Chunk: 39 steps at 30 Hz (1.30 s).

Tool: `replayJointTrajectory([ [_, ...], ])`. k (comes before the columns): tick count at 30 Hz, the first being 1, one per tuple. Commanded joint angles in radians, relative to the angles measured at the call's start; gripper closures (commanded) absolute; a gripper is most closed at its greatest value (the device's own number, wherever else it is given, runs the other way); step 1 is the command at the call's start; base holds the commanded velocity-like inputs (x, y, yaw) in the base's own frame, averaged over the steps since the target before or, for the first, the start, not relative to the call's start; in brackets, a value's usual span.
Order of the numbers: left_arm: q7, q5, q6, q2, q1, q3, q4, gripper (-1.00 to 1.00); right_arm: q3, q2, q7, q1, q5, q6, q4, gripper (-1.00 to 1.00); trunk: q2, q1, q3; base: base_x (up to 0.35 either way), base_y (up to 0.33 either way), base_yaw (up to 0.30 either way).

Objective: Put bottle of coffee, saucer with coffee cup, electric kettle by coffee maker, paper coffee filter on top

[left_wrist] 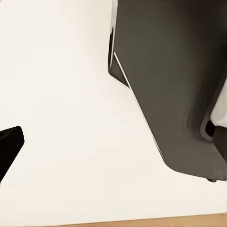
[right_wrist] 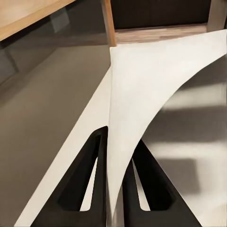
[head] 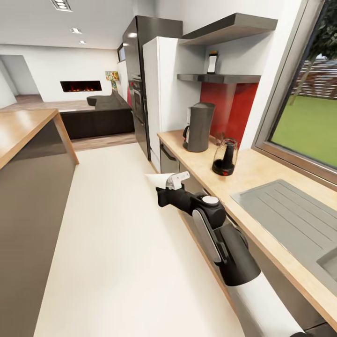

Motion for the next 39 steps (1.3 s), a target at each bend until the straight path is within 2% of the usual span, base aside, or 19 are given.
replayJointTrajectory([
  [1,-0.001,0.010,-0.001,0.000,0.001,0.000,-0.002,-1.00,-0.001,0.000,-0.002,0.000,-0.010,0.006,0.000,1.00,-0.002,0.001,0.000,0.285,0.000,0.000],
  [13,-0.001,0.012,0.000,0.000,0.001,0.000,-0.002,-1.00,-0.001,0.000,0.000,0.006,-0.010,0.002,0.000,1.00,-0.002,0.001,0.019,0.314,0.037,0.000],
  [17,-0.001,0.051,-0.003,0.000,0.001,-0.001,-0.001,-1.00,-0.001,0.000,0.000,0.007,-0.010,0.001,-0.001,1.00,-0.002,0.001,0.025,0.252,0.246,0.000],
  [20,-0.002,0.062,-0.004,0.000,0.001,-0.001,-0.001,-1.00,-0.001,0.000,0.000,0.007,-0.010,0.001,-0.002,1.00,-0.002,0.001,0.030,0.238,0.272,0.016],
  [39,-0.002,0.066,-0.004,0.000,0.001,-0.002,0.000,-1.00,-0.001,0.000,0.000,0.008,-0.010,-0.026,0.000,1.00,-0.002,0.001,0.058,0.251,0.240,0.132],
])
